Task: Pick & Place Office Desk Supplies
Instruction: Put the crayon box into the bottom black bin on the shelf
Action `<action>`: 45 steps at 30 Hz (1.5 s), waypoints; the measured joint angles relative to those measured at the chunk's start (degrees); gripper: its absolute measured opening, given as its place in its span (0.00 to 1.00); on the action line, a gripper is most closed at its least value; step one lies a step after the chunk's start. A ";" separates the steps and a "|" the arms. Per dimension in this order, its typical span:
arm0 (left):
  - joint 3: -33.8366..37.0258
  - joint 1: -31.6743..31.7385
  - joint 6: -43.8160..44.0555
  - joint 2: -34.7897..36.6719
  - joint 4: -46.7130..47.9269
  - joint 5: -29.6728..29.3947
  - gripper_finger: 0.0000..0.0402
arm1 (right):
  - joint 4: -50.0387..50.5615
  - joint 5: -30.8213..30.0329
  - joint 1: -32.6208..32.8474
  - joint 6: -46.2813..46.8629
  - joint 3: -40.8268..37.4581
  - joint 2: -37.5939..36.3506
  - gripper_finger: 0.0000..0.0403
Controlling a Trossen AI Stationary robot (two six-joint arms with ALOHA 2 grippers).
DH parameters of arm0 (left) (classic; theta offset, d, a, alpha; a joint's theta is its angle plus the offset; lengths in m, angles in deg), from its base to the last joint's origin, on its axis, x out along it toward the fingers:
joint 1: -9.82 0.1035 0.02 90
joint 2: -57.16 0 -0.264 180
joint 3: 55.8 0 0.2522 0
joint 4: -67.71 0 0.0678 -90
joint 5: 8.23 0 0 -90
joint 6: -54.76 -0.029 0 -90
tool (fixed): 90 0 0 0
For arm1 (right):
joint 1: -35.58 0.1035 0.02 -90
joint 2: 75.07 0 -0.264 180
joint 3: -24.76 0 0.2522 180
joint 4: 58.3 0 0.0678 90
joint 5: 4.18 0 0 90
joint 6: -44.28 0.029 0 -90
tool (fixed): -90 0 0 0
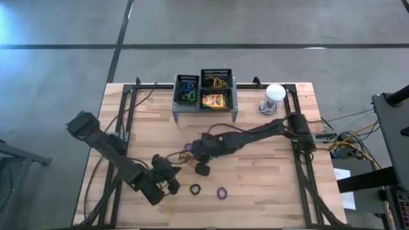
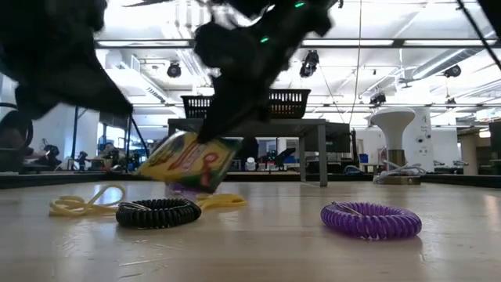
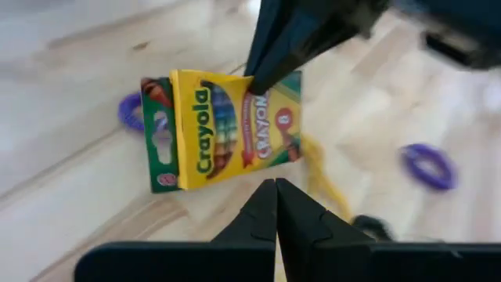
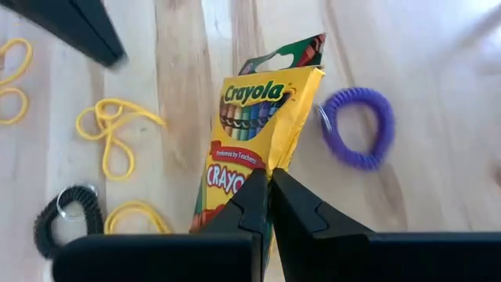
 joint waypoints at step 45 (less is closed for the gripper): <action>3.80 8.60 -47.01 -3.27 -46.42 -16.02 0.50 | -55.76 -25.03 8.49 -6.64 -39.03 -23.55 0.02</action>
